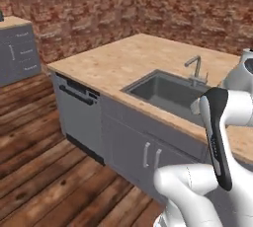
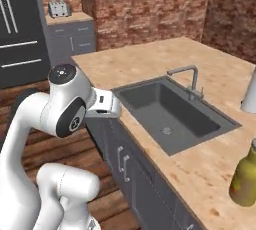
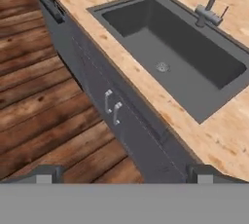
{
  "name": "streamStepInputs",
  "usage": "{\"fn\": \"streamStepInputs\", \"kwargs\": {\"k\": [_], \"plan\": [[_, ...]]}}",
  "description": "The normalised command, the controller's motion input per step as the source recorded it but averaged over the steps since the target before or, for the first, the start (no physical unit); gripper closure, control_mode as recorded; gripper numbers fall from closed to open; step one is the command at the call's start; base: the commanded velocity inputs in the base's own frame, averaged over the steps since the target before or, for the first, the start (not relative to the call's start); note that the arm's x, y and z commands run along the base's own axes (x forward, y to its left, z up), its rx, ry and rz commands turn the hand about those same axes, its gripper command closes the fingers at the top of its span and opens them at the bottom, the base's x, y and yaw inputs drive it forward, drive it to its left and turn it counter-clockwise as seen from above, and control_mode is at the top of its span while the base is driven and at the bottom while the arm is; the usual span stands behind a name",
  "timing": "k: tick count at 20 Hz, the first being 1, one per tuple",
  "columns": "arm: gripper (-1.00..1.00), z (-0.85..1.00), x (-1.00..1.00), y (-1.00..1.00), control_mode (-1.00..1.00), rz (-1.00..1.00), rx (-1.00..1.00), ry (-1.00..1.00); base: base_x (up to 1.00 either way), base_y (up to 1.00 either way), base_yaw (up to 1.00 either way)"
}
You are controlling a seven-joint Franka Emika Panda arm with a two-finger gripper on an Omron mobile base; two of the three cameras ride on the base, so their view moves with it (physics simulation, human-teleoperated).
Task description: Place the drinks on the dining counter in a tight cluster.
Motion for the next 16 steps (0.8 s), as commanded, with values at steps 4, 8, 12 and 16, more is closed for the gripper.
{"fn": "streamStepInputs", "kwargs": {"k": [4, 8, 12, 16], "plan": [[-1.00, 0.00, 0.00, 0.00, 1.00, 0.00, 0.00, 0.00, 0.00, 0.40, 0.98], [-1.00, 0.00, 0.00, 0.00, 1.00, 0.00, 0.00, 0.00, 0.00, 0.41, 0.95], [-1.00, 0.00, 0.00, 0.00, 1.00, 0.00, 0.00, 0.00, 0.71, 0.06, 0.67], [-1.00, 0.00, 0.00, 0.00, 1.00, 0.00, 0.00, 0.00, 1.00, -0.38, 0.30]]}}
